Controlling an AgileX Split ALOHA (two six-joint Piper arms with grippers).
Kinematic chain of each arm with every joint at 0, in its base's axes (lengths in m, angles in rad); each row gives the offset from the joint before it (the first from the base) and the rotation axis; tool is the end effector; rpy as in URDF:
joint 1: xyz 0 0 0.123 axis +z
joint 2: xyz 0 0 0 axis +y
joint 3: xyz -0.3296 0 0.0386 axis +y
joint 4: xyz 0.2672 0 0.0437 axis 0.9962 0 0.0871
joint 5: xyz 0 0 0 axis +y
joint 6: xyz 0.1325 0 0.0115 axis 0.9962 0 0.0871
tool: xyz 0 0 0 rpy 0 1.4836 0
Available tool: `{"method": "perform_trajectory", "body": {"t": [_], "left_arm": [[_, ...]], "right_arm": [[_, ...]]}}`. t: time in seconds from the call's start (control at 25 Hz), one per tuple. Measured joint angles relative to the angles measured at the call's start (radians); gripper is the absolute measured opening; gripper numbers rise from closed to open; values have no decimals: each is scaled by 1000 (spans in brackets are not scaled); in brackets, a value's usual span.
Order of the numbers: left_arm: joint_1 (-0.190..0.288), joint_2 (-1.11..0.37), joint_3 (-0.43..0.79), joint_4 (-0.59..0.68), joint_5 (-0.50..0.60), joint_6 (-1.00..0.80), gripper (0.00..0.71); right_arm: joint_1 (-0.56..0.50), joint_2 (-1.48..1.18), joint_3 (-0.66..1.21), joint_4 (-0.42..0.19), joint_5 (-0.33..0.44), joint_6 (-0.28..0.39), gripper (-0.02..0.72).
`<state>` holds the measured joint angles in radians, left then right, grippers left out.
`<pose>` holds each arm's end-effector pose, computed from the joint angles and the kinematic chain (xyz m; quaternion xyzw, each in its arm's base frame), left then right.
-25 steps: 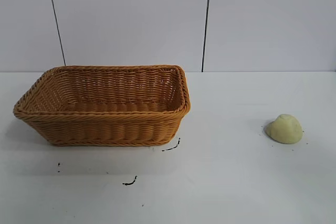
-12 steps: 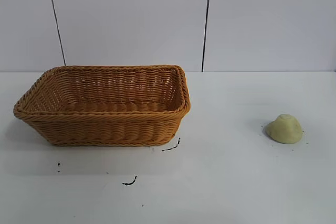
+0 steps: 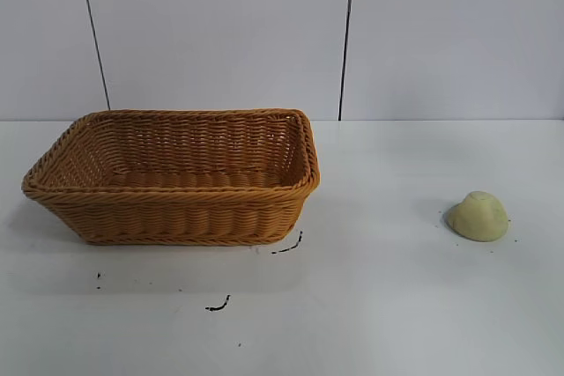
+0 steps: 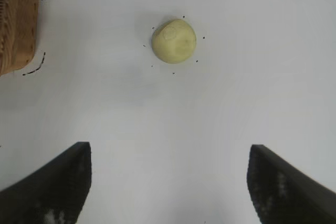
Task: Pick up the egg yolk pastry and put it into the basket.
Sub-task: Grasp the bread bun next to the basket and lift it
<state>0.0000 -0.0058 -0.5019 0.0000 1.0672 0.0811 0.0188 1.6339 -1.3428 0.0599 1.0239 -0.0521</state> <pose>0.0008 0.0000 0.2672 0.0346 0.8522 0.0212 0.5216 0.3723 0.0138 0.2896 -0.0239 0.9847 0.0250 0.1710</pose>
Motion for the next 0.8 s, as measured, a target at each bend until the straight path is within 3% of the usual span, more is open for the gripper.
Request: {"method": "perform_trajectory", "body": {"t": [0.24, 0.56, 0.8], "left_arm": [[0, 0, 0, 0, 0, 0, 697], [0, 0, 0, 0, 0, 0, 697], [0, 0, 0, 0, 0, 0, 697]], "right_arm": [[0, 207, -123, 2, -7, -59, 582], [19, 289, -137, 34, -41, -123, 582], [60, 327, -141, 25, -58, -102, 582]]}}
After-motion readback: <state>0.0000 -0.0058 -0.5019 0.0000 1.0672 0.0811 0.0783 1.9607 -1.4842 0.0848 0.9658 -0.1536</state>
